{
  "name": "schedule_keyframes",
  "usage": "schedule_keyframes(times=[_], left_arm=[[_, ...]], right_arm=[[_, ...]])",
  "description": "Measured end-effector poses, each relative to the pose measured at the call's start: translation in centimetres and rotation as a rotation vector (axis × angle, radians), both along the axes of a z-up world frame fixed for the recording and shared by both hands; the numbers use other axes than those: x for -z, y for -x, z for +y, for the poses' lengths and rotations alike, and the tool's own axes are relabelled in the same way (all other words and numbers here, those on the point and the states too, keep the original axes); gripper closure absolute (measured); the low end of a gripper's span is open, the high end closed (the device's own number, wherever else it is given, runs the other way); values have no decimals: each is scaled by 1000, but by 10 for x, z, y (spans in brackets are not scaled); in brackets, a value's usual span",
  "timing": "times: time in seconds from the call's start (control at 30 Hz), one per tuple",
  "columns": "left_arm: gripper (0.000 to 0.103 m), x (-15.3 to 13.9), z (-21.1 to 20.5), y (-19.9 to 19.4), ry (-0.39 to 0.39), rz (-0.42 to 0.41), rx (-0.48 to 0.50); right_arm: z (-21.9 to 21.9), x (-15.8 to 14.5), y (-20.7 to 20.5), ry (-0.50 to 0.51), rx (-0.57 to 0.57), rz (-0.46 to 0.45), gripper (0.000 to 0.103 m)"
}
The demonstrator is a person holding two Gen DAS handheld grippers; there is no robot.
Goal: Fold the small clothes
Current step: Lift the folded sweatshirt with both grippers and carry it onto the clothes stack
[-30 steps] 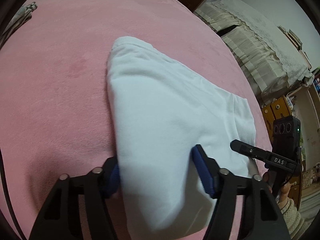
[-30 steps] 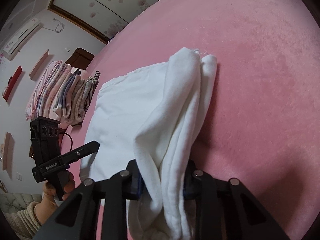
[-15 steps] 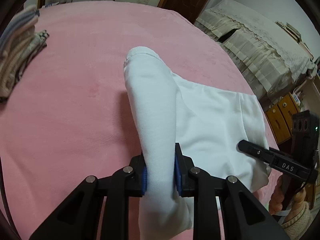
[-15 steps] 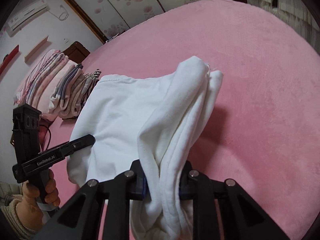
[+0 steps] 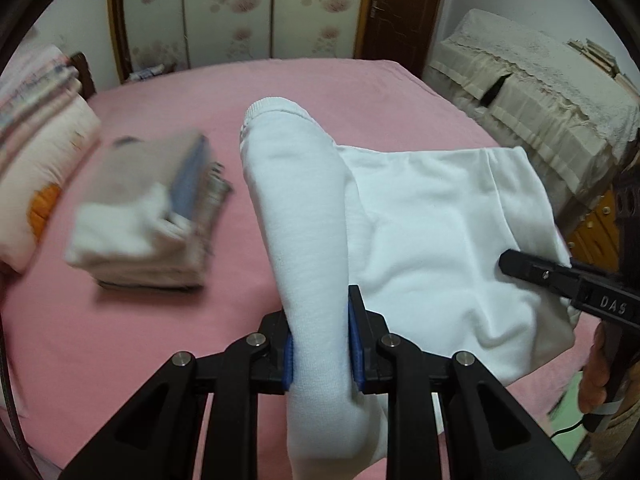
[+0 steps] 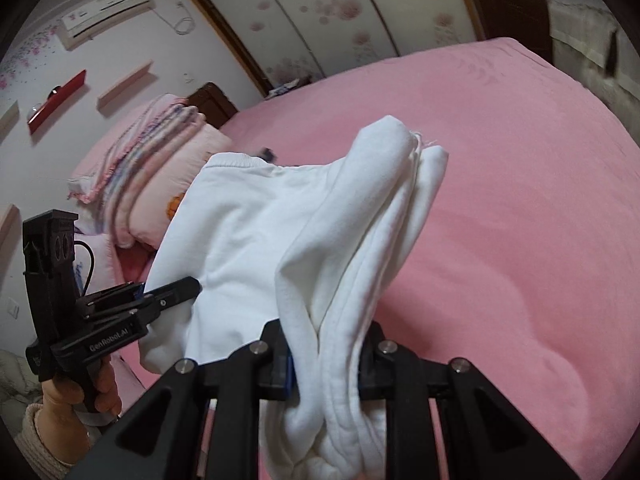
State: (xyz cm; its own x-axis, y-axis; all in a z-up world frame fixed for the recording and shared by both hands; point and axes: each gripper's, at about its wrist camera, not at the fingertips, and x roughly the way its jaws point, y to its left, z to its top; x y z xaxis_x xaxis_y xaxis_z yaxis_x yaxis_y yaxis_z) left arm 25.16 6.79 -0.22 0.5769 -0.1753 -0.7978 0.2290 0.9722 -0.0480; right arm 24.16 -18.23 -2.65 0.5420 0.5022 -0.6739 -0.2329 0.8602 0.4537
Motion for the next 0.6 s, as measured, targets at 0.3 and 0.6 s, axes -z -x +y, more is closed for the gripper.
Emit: schedule_keyframes(times=[0.3, 0.6], left_arm=[[83, -62, 148, -85, -130, -70, -129], [83, -14, 245, -179, -115, -59, -191]], right_arm=[[163, -50, -100, -45, -40, -70, 83], [266, -22, -186, -85, -4, -59, 83]])
